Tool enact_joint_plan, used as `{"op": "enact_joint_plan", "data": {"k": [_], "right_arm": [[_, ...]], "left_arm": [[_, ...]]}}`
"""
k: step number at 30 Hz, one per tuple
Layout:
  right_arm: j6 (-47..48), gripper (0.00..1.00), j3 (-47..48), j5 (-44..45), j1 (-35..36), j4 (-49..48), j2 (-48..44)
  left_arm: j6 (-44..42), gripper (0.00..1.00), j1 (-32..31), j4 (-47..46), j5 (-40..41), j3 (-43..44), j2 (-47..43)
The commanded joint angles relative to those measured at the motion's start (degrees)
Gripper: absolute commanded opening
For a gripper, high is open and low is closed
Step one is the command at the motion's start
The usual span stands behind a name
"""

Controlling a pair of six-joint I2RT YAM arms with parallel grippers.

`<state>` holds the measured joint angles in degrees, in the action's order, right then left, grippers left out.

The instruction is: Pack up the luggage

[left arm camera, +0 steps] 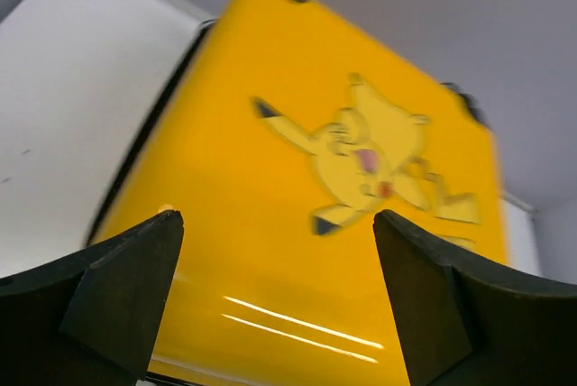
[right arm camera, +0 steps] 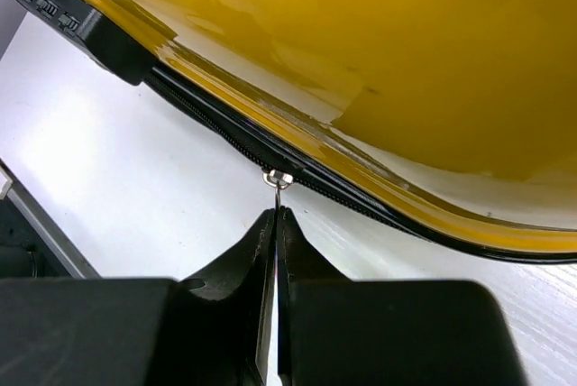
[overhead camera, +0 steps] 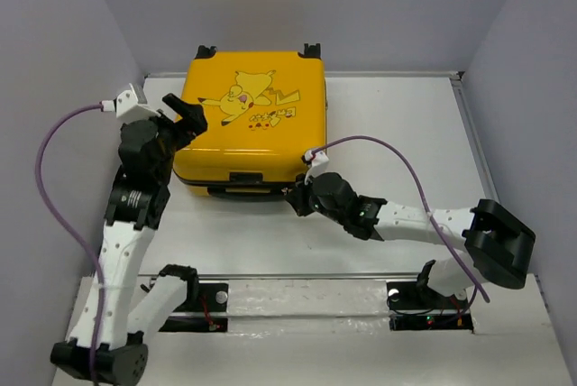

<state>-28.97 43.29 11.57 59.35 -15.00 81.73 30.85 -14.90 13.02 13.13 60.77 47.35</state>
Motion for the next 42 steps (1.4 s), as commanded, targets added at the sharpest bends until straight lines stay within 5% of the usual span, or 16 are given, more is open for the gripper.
{"op": "enact_joint_plan", "data": {"k": [1, 5, 12, 21, 27, 33, 38, 41, 42], "right_arm": [[0.23, 0.07, 0.31, 0.29, 0.94, 0.85, -2.72], [1.02, 0.07, 0.83, -0.85, 0.94, 1.91, -2.81], [1.37, 0.07, 0.31, -1.12, 0.94, 2.0, -2.98], [-1.09, 0.07, 6.44, -6.65, 4.0, -3.01, 4.55], [4.8, 0.07, 27.36, -3.58, 12.19, 0.77, 21.26], [5.5, 0.07, 32.64, -6.65, 12.81, -7.66, 28.12], [6.38, 0.07, 32.93, -10.26, 14.12, -1.01, 26.57], [5.94, 0.45, 27.03, -9.03, 14.65, 10.74, 13.23], [5.86, 0.72, 26.42, -7.2, 14.65, 19.75, 9.62]], "left_arm": [[-5.45, 0.99, 20.32, -1.67, -19.35, -7.24, 7.66], [-7.12, 0.99, 27.8, -3.77, -27.15, -8.21, 13.54], [-5.8, 0.99, 27.29, -10.9, -41.67, -10.84, 21.71], [5.34, 0.99, 7.43, -24.08, -43.88, -23.07, 19.19], [3.52, 0.99, 4.79, -17.85, -47.92, -17.18, 15.14], [-0.79, 0.99, 5.23, -6.35, -50.39, -15.16, 6.54], [-1.67, 0.99, 5.23, -4.58, -49.78, -17.0, 3.19], [-3.6, 0.99, 5.23, -4.05, -43.46, -18.32, 2.66], [-3.52, 0.99, 5.23, -5.01, -43.01, -18.67, 3.0]]}}
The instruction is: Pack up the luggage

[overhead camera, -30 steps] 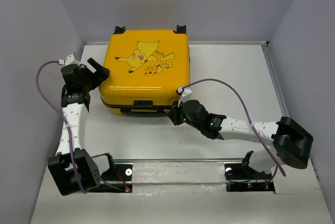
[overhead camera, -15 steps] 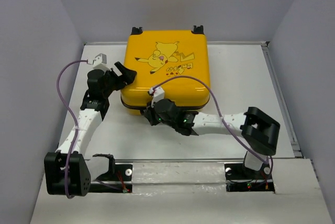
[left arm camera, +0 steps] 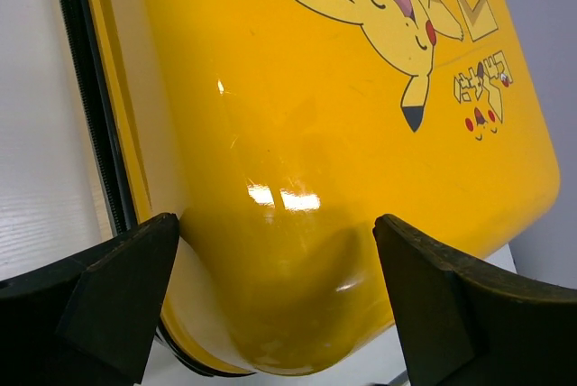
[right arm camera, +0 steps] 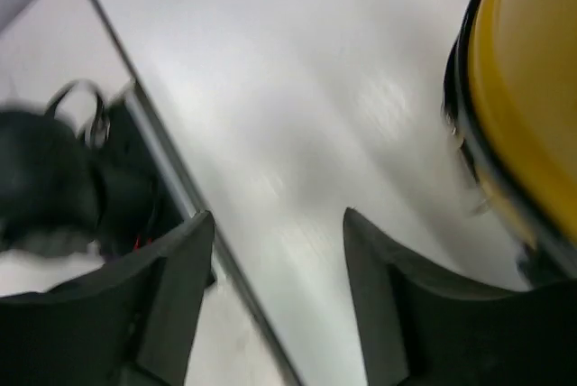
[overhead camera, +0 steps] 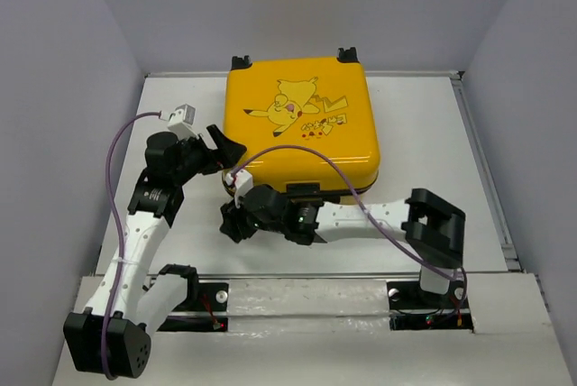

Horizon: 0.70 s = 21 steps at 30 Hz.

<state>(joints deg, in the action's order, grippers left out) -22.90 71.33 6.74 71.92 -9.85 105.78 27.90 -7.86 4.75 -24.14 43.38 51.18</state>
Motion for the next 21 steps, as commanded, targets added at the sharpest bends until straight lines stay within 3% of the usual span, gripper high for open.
{"op": "enact_joint_plan", "data": {"k": [1, 2, 3, 8, 9, 12, 16, 19, 20, 21], "right_arm": [[-0.48, 0.83, -2.15, 4.09, 1.39, 17.99, -21.51], [-0.74, 0.96, -3.03, 6.42, -0.45, 21.15, -24.62], [-1.18, 0.98, -3.39, 6.96, -3.08, 25.62, -27.35], [-3.21, 1.0, -7.34, 9.94, -30.04, 30.76, -36.78], [-2.77, 1.0, -7.43, 10.91, -37.65, 31.55, -36.87], [-1.54, 1.0, -4.99, 4.62, -50.77, 31.47, -32.07], [0.83, 1.0, 2.48, -5.75, -54.78, 31.38, -19.76], [3.02, 0.99, 7.58, -20.23, -54.78, 29.2, -10.79], [3.21, 0.97, 10.73, -31.68, -54.78, 27.88, -8.42], [3.21, 0.95, 13.63, -36.58, -54.78, 27.69, -5.52]], "left_arm": [[-0.48, 0.99, -1.81, 2.81, -4.96, -1.54, -0.73], [-0.3, 0.99, -1.81, 2.37, -3.21, -1.71, -0.64], [-0.13, 0.99, -1.81, 1.67, -2.67, -1.71, -0.64], [-0.65, 0.99, -1.9, 1.13, -2.22, -1.54, -0.38], [-1.0, 0.99, -1.99, 1.48, -2.14, -1.54, -0.2], [-1.8, 0.99, -2.25, 1.31, -1.88, -2.77, 0.32], [-0.48, 0.99, -4.09, -1.5, -1.7, -5.93, 0.59], [1.8, 0.99, -8.3, -4.04, -0.12, -8.83, 0.41], [3.81, 0.99, -12.4, -6.14, 0.84, -10.23, 0.33], [4.96, 0.99, -15.14, -7.2, 1.81, -10.85, -0.2]]}}
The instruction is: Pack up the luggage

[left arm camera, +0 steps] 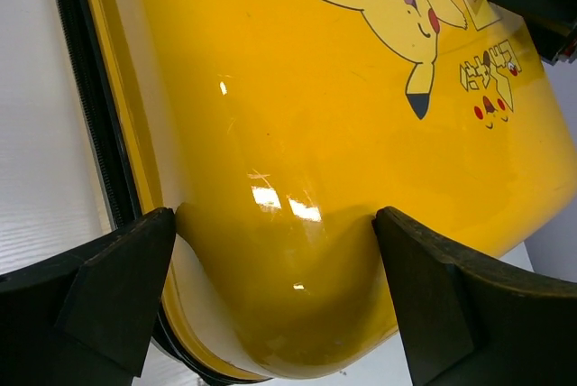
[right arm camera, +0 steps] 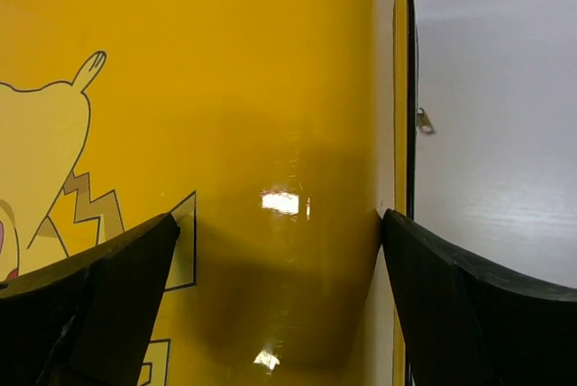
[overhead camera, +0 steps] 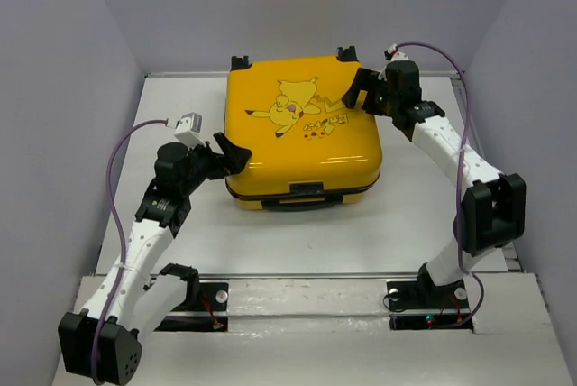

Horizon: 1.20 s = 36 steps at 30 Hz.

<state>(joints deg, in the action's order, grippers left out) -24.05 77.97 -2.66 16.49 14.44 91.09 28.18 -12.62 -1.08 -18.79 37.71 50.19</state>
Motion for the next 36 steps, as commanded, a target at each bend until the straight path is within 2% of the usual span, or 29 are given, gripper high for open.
{"op": "enact_joint_plan", "data": {"k": [1, 2, 3, 4, 5, 6, 8, 9, 11, 12, 15, 17, 21, 25, 28, 29, 30, 31, 32, 33, 34, 36], "right_arm": [[4.54, 0.94, 10.58, -35.58, 2.13, 4.28, 15.89], [6.02, 0.92, 19.75, -39.49, 3.19, 5.85, 19.62], [7.08, 0.92, 25.85, -44.84, 4.41, 11.78, 23.66], [8.22, 0.92, 32.52, -46.46, 5.64, 15.41, 27.87], [10.5, 0.94, 46.95, -47.43, 8.18, 19.1, 36.09], [11.04, 0.96, 54.23, -47.35, 9.16, 24.36, 39.92], [6.52, 1.0, 66.55, -47.35, 9.7, 25.29, 48.34], [3.95, 1.0, 74.96, -47.35, 9.18, 22.33, 50.05], [-6.14, 1.0, 76.63, -49.28, 7.95, 15.4, 51.03], [-9.57, 1.0, 72.1, -49.9, 6.55, 6.05, 48.94], [-15.49, 1.0, 65.39, -48.41, 5.39, -2.2, 44.02], [-11.83, 1.0, 61.79, -45.17, 5.39, -2.13, 38.57], [-7.16, 1.0, 57.12, -39.71, 5.39, -1.43, 28.55], [-3.73, 1.0, 59.57, -38.22, 4.78, 1.73, 21.78], [-0.48, 1.0, 52.05, -38.22, 4.78, 3.84, 13.44], [1.45, 0.93, 46.88, -36.39, 6.08, 3.76, 6.02], [2.86, 0.85, 33.26, -35.15, 7.75, 2.19, 1.51], [4.61, 0.75, 25.38, -32.44, 10.2, 0.96, -3.24], [7.85, 0.34, 17.12, -23.89, 17.1, -0.8, -12.94], [8.93, 0.18, 9.2, -19.97, 17.17, -2.64, -13.04], [8.85, 0.09, -5.93, -16.28, 24.48, -7.71, -21.66], [5.69, 0.07, -19.46, -9.84, 30.85, -13.27, -28.83]], "left_arm": [[5.82, 0.99, -13.54, -1.99, -2.06, -5.8, 0.61], [7.05, 0.99, -19.92, -3.3, 1.18, -6.42, 0.35], [10.1, 0.99, -23.29, -4.53, 2.51, -6.86, -0.35], [11.53, 0.99, -26.28, -5.76, 3.83, -7.3, -0.62], [12.76, 0.99, -29.1, -6.64, 6.54, -7.3, -0.8], [14.51, 0.99, -33.91, -7.61, 7.87, -6.96, -1.06], [15.23, 0.99, -37.63, -7.97, 11.21, -5.03, -1.06], [15.49, 0.99, -38.78, -8.23, 11.84, -4.24, -1.41], [15.41, 0.99, -41.51, -8.06, 12.98, -1.26, -1.76], [14.97, 0.99, -41.87, -7.01, 13.94, -0.02, -2.11], [12.26, 0.99, -41.96, -3.25, 18.15, 5.06, -2.38], [9.97, 0.99, -41.87, -0.78, 21.93, 8.76, -2.12], [7.24, 0.99, -40.29, 2.3, 24.15, 14.75, 0.25], [5.92, 0.99, -35.11, 2.13, 19.06, 19.05, 4.38], [4.6, 0.99, -31.34, 3.1, 16.68, 21.87, 6.67], [4.6, 0.99, -30.1, 3.1, 14.59, 22.05, 6.67], [4.69, 0.99, -27.74, 2.93, 13.7, 21.88, 5.71], [4.77, 0.99, -26.59, 2.93, 13.08, 21.35, 4.92], [5.04, 0.99, -25.36, 3.1, 12.12, 19.7, 3.69], [5.04, 0.99, -24.22, 3.1, 11.67, 18.63, 2.64], [5.04, 0.99, -22.9, 4.23, 11.23, 17.41, -0.16], [5.04, 0.99, -18.16, 5.99, 10.0, 14.32, -3.42]]}}
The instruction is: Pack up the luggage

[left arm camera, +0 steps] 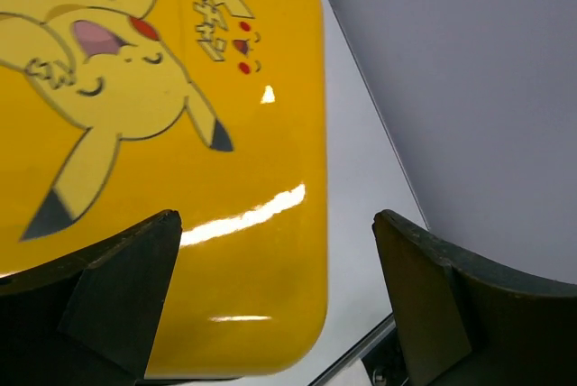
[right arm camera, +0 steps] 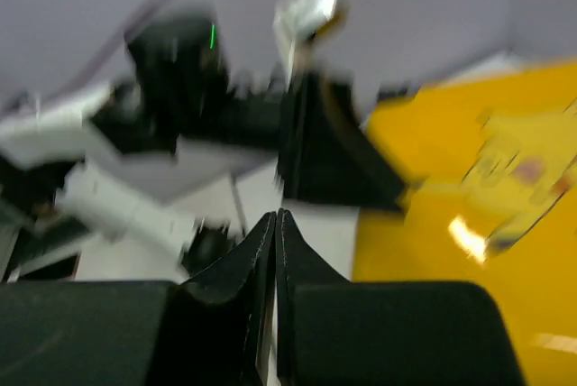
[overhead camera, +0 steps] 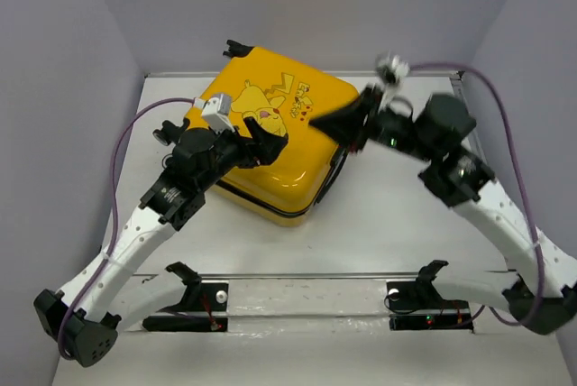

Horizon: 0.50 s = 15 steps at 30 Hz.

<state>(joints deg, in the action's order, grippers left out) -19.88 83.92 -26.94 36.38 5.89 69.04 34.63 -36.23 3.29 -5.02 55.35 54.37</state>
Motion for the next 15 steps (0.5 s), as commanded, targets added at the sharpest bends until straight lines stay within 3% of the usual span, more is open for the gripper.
{"op": "enact_joint_plan", "data": {"k": [1, 4, 5, 8, 10, 12, 15], "right_arm": [[0.64, 0.07, -35.91, 19.5, 16.47, -9.36, -12.2], [-2.35, 0.12, -45.57, 29.2, 25.8, -10.02, -18.3], [-3.49, 0.26, -49.78, 32.79, 27.41, -10.2, -18.84], [-4.55, 0.52, -55.07, 34.76, 29.1, -13.08, -17.19], [-4.29, 0.56, -56.4, 35.63, 29.1, -15.89, -14.99], [-3.15, 0.63, -57.64, 37.57, 29.1, -20.97, -11.48], [-1.49, 0.63, -56.59, 41.16, 29.1, -24.85, -6.39]], "left_arm": [[-1.24, 0.99, 7.38, 3.63, -5.69, -6.63, -11.35], [-0.71, 0.99, 14.06, 7.32, -8.25, -12.63, -19.79], [-0.53, 0.99, 16.17, 8.22, -9.56, -14.73, -21.48], [0.96, 0.99, 17.16, 9.81, -12.9, -19.64, -26.05], [3.06, 0.99, 17.16, 9.28, -14.32, -22.73, -27.12], [4.91, 0.93, 17.16, 8.23, -14.32, -26.95, -28.43], [9.04, 0.82, 17.16, 5.78, -15.46, -31.16, -29.75]]}}
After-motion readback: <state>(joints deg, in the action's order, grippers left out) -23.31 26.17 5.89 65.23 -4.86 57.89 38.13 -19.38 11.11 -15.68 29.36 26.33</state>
